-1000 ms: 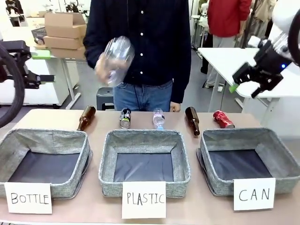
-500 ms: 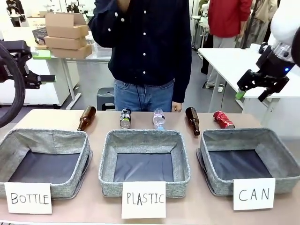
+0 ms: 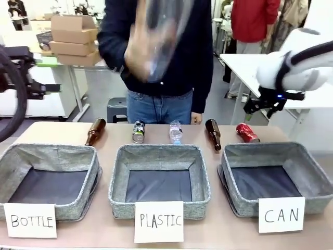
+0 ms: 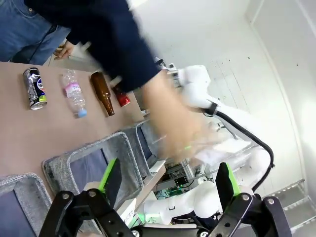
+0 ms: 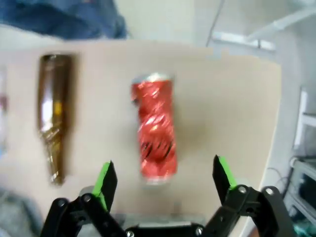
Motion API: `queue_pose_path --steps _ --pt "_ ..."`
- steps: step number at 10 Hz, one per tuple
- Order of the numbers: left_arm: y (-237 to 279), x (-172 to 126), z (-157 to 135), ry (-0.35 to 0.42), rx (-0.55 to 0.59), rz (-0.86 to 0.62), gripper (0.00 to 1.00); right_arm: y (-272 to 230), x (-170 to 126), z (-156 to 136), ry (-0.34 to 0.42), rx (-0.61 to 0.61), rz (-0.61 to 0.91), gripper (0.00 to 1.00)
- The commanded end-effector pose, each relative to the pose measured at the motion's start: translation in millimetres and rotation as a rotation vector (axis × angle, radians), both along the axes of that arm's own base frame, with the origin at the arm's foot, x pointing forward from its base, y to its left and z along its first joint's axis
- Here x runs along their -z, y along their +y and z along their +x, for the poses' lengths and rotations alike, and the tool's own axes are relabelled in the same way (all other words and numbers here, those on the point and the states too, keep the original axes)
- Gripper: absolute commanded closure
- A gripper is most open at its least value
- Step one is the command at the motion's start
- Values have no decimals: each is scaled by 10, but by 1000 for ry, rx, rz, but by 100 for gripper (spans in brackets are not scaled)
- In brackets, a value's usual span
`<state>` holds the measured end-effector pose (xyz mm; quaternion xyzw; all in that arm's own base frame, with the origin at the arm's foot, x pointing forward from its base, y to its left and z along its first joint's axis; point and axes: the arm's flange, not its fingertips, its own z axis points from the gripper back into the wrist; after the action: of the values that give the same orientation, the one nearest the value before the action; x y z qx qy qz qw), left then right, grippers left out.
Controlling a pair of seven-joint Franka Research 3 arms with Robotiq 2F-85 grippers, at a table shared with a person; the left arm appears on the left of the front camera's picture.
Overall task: Sort the can waste into the basket.
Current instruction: Pick up the can waste from the table and place it in the right Fabric basket.
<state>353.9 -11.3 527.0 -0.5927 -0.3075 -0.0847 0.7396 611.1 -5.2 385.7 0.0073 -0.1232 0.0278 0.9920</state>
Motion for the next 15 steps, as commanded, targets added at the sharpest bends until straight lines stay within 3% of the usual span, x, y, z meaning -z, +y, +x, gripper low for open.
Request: queue_pose_path --steps 1,4,7,10,15 --pt "-23 -5 16 -32 -1 -23 0 -7 66 299 42 66 -35 0" --pt "-23 -5 16 -32 -1 -23 0 -49 512 466 91 31 117 0" --pt "-23 -5 16 -32 -1 -23 0 10 543 486 93 16 186 0" --pt "-23 -5 16 -32 -1 -23 0 101 745 554 115 46 157 0" --pt "-23 -5 16 -32 -1 -23 0 123 754 574 149 106 141 0"
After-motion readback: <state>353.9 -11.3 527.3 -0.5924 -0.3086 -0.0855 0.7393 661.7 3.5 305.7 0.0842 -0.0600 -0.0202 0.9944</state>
